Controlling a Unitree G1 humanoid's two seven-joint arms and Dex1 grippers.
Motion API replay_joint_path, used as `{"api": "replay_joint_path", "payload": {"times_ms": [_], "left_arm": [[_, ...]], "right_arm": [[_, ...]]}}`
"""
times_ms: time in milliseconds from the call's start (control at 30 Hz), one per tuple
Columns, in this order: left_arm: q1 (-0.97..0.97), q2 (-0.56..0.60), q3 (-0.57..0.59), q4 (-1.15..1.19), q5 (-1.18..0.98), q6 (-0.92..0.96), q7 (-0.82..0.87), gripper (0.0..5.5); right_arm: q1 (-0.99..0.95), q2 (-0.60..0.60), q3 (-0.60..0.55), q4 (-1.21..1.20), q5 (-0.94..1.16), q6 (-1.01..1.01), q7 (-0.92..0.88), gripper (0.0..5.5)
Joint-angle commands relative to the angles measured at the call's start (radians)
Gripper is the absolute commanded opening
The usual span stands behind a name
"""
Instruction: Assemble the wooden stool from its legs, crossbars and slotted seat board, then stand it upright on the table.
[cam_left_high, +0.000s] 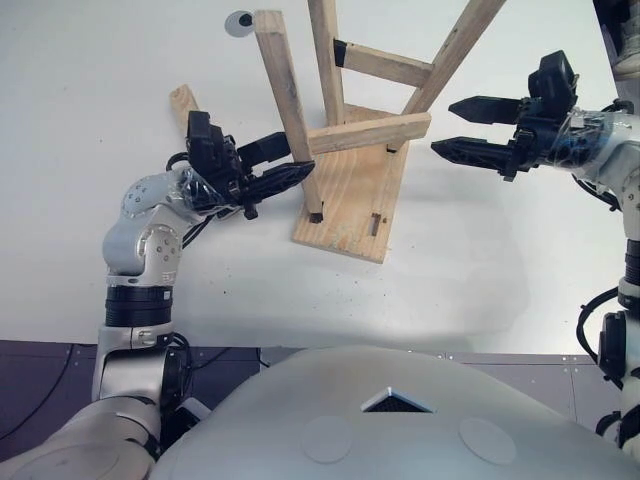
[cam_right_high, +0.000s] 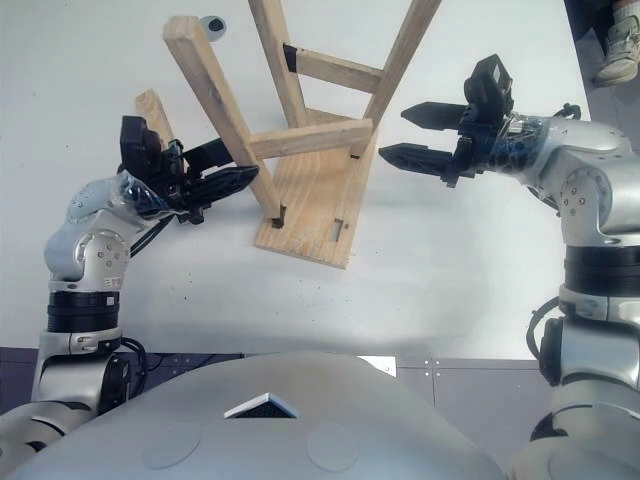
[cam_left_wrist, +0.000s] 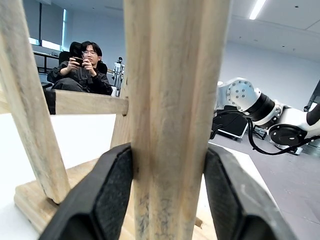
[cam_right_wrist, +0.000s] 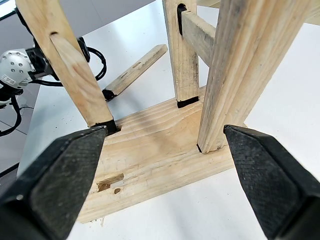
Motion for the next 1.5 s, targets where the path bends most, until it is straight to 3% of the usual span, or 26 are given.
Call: {"api": "replay_joint_path", "payload": {"times_ms": [33,433,833,1133,1500], "left_arm": [[0.007,0.001,-0.010,0.033,0.040,-0.046,-0.019,2.03],[0.006,0.151,-0.112,0.109,0.148,-0.094,-0.173,2.01],[-0.123,0.298,-0.188,0.118,0.227,-0.093,-0.257,2.01],[-0.176,0.356,-0.265,0.080,0.357,-0.142,-0.211,2.01],[-0.174,0.394,-0.399,-0.179,0.391,0.213,-0.016,2.00]], "right_arm": [[-0.036,0.013,0.009,0.017,-0.024,-0.016,0.010,4.31],[-0.007,0.046,0.002,0.000,-0.050,-0.044,-0.016,4.31],[0.067,0.084,-0.023,-0.061,-0.037,-0.046,-0.077,4.31],[0.104,0.099,-0.040,-0.088,-0.035,-0.046,-0.109,4.31],[0.098,0.124,-0.058,-0.084,-0.034,-0.043,-0.153,4.31]]}}
